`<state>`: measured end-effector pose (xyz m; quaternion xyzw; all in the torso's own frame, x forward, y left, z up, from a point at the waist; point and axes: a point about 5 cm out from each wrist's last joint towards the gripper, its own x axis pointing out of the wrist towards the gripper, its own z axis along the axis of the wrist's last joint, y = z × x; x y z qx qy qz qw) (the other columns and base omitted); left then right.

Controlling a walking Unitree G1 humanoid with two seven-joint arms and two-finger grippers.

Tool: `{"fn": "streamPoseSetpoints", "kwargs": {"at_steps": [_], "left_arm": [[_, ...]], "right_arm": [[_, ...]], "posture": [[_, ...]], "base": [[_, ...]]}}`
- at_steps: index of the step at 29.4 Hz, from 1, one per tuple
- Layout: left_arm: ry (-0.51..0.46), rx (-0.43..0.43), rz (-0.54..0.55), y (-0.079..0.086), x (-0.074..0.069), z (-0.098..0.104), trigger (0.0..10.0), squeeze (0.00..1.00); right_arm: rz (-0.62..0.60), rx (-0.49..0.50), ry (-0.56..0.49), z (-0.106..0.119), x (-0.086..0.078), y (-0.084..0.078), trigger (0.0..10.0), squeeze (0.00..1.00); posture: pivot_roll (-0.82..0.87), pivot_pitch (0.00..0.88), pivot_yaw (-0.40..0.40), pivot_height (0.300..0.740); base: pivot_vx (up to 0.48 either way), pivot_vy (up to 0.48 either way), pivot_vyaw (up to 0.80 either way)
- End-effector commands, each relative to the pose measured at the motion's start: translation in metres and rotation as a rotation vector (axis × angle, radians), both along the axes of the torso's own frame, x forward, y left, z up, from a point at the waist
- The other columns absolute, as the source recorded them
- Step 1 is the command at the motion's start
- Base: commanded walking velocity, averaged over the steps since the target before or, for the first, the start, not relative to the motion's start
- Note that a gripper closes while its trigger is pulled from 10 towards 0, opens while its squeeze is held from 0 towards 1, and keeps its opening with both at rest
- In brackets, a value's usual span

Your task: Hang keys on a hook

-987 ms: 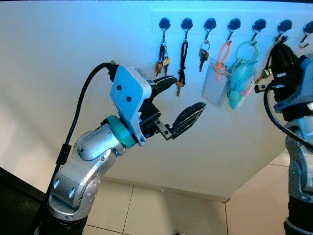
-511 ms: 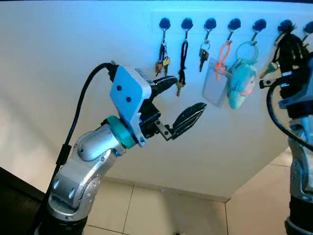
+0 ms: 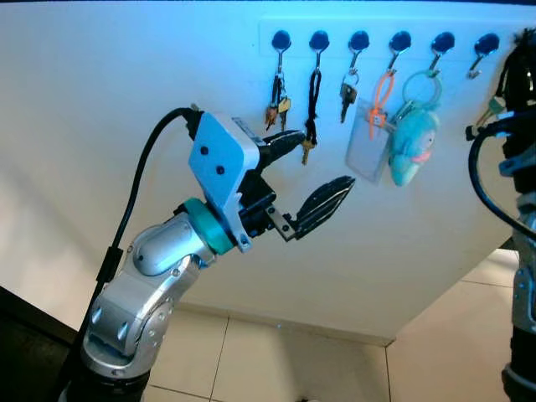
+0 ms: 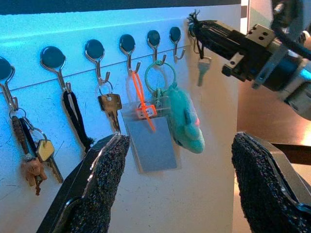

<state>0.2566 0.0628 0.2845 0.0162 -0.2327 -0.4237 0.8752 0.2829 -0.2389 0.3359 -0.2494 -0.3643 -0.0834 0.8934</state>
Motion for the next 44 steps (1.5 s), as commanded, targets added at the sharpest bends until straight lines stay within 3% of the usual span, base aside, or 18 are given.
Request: {"fn": "streamPoseSetpoints", "kwargs": {"at_steps": [1,23,29,34,44], "left_arm": [[0.004,0.007,-0.002,0.0,-0.002,-0.001,10.0,0.0],[0.006,0.007,0.002,0.001,-0.003,0.0,10.0,0.0],[0.008,0.005,0.002,0.001,-0.004,0.001,10.0,0.0],[0.01,0.005,-0.003,0.0,-0.004,0.0,10.0,0.0],[0.015,0.003,-0.015,-0.001,-0.004,0.0,10.0,0.0]], "right_arm": [[0.003,-0.015,-0.003,0.001,0.002,0.001,10.0,0.0],[0.088,-0.044,0.04,0.0,0.02,0.007,10.0,0.0],[0.127,-0.033,-0.001,0.002,0.015,0.012,10.0,0.0],[0.08,0.016,-0.059,0.006,0.003,0.006,10.0,0.0],[0.048,0.013,-0.034,0.001,-0.004,-0.003,10.0,0.0]], "posture": [[-0.2,0.089,0.139,0.74],[-0.19,0.091,0.138,0.74],[-0.19,0.095,0.138,0.74],[-0.2,0.099,0.145,0.74],[-0.2,0.101,0.15,0.74]], "base": [[0.0,0.0,0.0],[0.0,0.0,0.0],[0.0,0.0,0.0],[0.0,0.0,0.0],[0.0,0.0,0.0]]}}
